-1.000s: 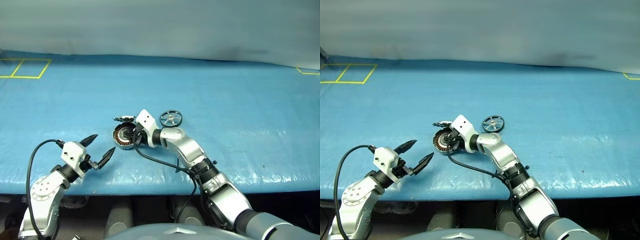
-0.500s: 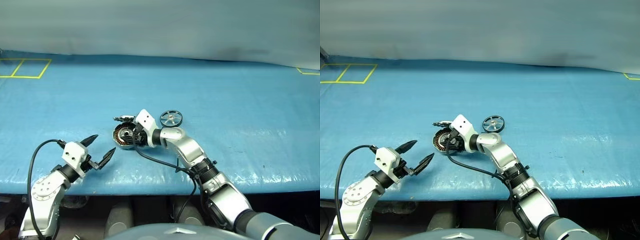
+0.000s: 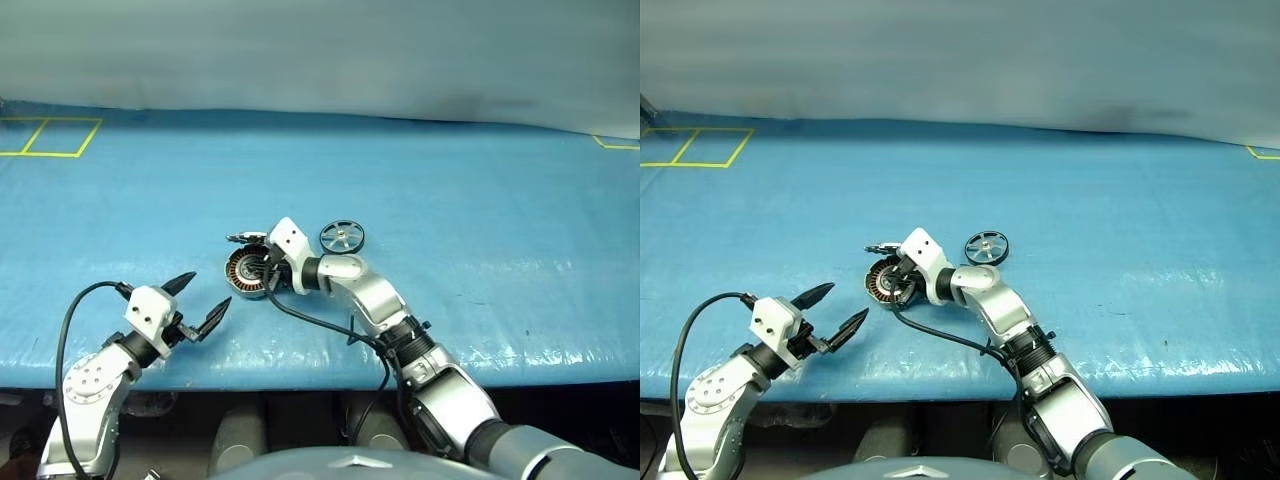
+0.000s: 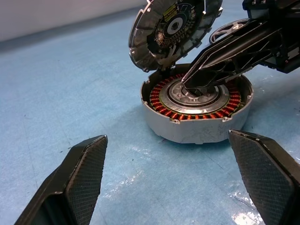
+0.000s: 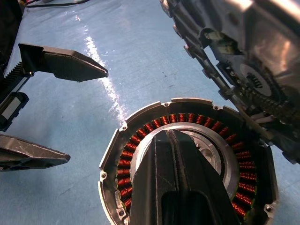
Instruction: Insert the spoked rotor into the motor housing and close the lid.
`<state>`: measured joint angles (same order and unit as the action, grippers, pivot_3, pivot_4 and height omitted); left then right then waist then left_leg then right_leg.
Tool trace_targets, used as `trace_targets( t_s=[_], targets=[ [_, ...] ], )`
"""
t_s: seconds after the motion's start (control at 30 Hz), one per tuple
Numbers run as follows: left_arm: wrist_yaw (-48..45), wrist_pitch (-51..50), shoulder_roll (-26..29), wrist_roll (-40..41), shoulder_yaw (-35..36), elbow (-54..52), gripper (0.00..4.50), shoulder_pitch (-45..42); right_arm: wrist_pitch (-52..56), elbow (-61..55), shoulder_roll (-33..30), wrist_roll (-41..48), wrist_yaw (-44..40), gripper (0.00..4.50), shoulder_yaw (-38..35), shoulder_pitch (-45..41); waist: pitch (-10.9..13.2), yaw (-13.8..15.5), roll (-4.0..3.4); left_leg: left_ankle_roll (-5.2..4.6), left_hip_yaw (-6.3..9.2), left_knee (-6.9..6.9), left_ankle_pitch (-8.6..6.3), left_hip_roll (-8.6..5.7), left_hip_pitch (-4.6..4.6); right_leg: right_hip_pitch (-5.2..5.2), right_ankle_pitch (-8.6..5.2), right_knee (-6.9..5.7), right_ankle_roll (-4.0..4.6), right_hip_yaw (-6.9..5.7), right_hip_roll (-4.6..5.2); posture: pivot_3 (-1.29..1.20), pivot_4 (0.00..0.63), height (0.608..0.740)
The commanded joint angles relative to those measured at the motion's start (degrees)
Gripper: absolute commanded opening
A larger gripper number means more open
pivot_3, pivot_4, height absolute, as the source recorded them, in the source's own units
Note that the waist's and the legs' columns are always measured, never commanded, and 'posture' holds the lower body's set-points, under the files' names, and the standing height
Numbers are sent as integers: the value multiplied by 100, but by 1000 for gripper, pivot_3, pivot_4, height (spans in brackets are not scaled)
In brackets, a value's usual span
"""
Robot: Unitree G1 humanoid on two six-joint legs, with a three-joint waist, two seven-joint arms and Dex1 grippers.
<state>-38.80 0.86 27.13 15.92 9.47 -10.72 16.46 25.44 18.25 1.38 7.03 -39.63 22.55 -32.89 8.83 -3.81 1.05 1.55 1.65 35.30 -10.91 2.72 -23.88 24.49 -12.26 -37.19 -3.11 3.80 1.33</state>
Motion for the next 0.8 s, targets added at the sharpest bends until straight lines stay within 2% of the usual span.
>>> trace_targets(
  t_s=[0.03, 0.2, 0.43, 0.8],
  targets=[
    [10, 119, -1, -8, 18, -75, 4500, -4, -184, 166, 126, -102, 67, 36, -37, -252, 0, -3, 0, 0, 0, 0, 0, 0, 0, 0, 0, 0, 0, 0, 0, 0, 150, 740],
    [13, 116, -1, -19, 8, -78, 4500, -1, -260, 527, 145, -358, 146, 36, 65, -329, 0, -4, 0, 0, 0, -1, 0, 0, 0, 0, 0, 0, 0, 0, 0, 0, 150, 740],
    [20, 124, -7, -24, 11, -73, 4500, 16, -158, 400, 25, -476, 1, 36, 161, -184, -2, -5, 0, 0, 0, 0, 0, 0, 6, -5, 0, -1, 0, 0, 0, 0, 150, 740],
    [-27, 105, 9, -26, -73, -13, 4500, -108, 442, -1674, -329, 222, -182, 36, -292, 485, -2, 7, 0, 0, 0, 0, 0, 0, 2, -1, 0, -2, 0, 0, 1, 0, 150, 740]
  ],
)
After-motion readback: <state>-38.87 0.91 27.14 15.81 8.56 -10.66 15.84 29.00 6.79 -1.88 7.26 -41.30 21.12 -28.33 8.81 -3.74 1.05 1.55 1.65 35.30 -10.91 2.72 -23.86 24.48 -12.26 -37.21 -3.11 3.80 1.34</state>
